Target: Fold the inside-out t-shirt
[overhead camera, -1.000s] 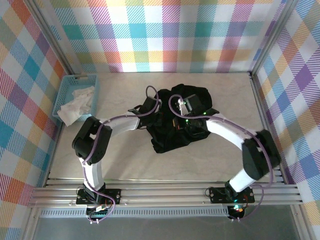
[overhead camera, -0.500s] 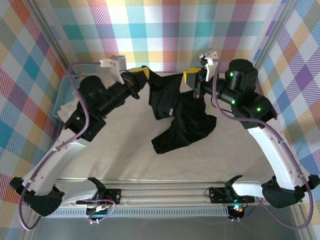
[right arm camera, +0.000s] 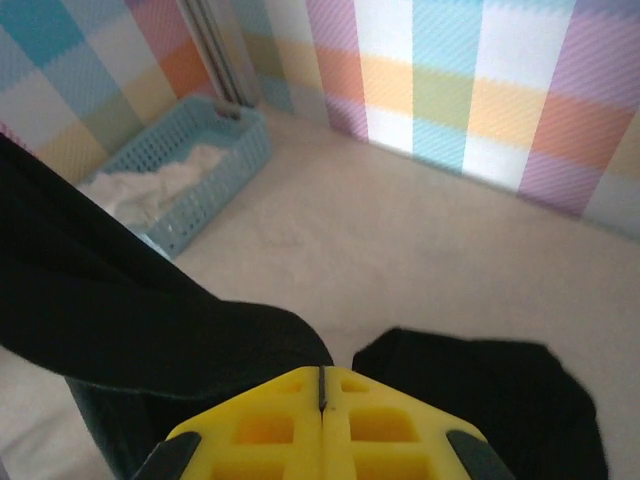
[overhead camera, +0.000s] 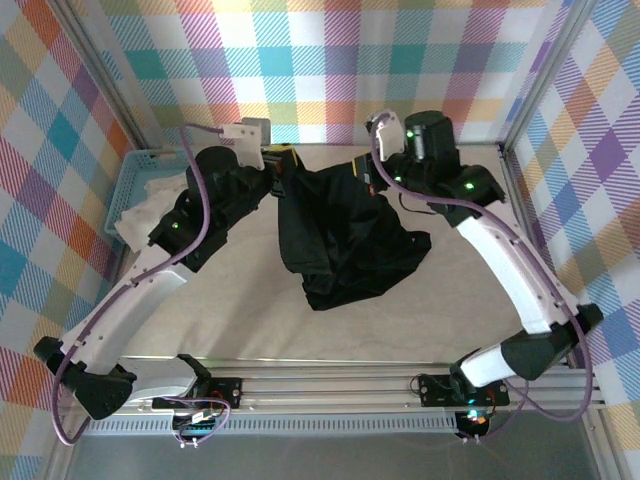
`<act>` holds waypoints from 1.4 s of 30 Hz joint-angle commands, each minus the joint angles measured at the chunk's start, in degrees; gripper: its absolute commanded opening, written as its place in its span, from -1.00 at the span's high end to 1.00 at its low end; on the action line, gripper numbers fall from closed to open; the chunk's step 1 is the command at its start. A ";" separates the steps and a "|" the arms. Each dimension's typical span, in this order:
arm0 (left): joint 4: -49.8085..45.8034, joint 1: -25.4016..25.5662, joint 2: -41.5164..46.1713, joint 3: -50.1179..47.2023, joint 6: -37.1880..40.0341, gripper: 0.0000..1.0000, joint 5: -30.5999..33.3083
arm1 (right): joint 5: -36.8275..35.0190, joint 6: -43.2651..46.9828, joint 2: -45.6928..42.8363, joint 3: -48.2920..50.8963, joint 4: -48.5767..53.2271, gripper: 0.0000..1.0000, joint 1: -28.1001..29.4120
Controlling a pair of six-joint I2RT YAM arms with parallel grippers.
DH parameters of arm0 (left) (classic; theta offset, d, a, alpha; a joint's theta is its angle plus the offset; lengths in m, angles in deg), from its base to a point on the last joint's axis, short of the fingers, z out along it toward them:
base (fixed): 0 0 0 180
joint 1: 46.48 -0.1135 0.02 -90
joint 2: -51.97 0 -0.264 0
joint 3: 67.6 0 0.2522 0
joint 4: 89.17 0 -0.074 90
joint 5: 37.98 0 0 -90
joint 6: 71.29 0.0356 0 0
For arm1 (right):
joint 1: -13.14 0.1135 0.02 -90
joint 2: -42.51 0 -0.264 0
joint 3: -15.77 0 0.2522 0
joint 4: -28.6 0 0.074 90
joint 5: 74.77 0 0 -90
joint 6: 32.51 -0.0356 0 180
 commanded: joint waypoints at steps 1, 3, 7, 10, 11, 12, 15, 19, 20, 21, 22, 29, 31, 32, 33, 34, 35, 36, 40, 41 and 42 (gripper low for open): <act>-2.34 0.00 -0.50 -1.96 1.80 1.00 5.23 | 0.08 -3.58 -0.10 5.07 3.22 1.00 -0.04; -4.28 -0.16 -0.43 -3.83 1.81 1.00 5.79 | -2.96 -4.41 -0.84 9.91 2.87 1.00 -0.04; -5.24 -0.39 -0.75 -8.44 0.87 1.00 4.02 | 0.71 -4.80 0.12 17.39 -0.13 0.92 -0.04; -5.37 -0.44 -1.35 -11.98 -0.59 1.00 3.23 | 4.17 -3.19 0.64 22.57 -3.98 0.49 -0.04; -5.66 -0.43 -1.38 -12.61 -0.98 1.00 2.91 | 3.68 -2.35 0.11 24.91 -5.66 0.29 -0.04; -5.82 -0.51 -1.39 -13.26 -1.35 1.00 2.81 | 2.68 -1.11 -0.45 27.55 -7.47 0.11 -0.04; -5.74 -0.52 -1.02 -14.16 -1.80 1.00 2.10 | 4.24 2.06 -0.31 32.69 -10.78 -0.22 -0.17; -6.00 -0.52 -0.78 -14.36 -1.72 1.00 1.93 | 7.09 2.32 4.43 33.70 -14.65 -0.39 -0.27; -6.00 -0.59 -0.77 -14.45 -1.72 1.00 1.93 | 7.25 2.41 6.03 32.60 -14.84 -0.42 -0.30; -6.10 -0.52 -0.66 -14.45 -1.72 1.00 1.97 | 7.82 2.36 7.34 31.46 -15.26 -0.45 -0.36; -6.19 -0.56 -0.59 -14.45 -1.76 1.00 1.84 | 8.44 2.37 8.46 30.61 -15.76 -0.45 -0.38; -6.02 -0.52 0.93 -15.29 -1.91 1.00 2.46 | 10.17 1.71 15.33 26.85 -15.86 -0.03 -0.39; -6.05 -0.52 0.87 -15.69 -1.76 1.00 2.83 | 10.15 1.53 15.26 25.96 -16.24 0.32 -0.43; -6.13 -0.62 0.78 -15.83 -1.72 1.00 3.28 | 9.96 1.32 14.70 25.29 -16.21 0.60 -0.47; -6.26 -0.74 0.61 -16.10 -1.72 1.00 3.88 | 9.57 0.78 13.61 24.65 -16.13 0.87 -0.67; -6.46 -0.76 0.51 -16.20 -1.79 1.00 4.65 | 9.47 0.21 12.13 24.05 -15.82 1.00 -1.05; -6.59 -1.13 0.41 -16.29 -2.25 1.00 5.62 | 9.92 -0.95 9.82 23.52 -15.71 1.00 -1.85; -6.55 -1.45 0.30 -16.30 -2.78 1.00 6.15 | 10.90 -2.42 7.01 23.39 -15.87 1.00 -2.95; -3.48 -3.35 -1.89 -14.54 -3.63 1.00 3.30 | 15.72 -10.10 -4.73 24.83 -21.09 1.00 -7.70; -3.38 -3.63 -3.71 -12.97 -3.74 1.00 2.09 | 16.20 -12.77 -6.81 25.33 -22.73 1.00 -8.90; -3.38 -3.80 -6.23 -10.84 -3.65 1.00 1.11 | 15.91 -15.36 -8.24 25.70 -23.97 1.00 -9.93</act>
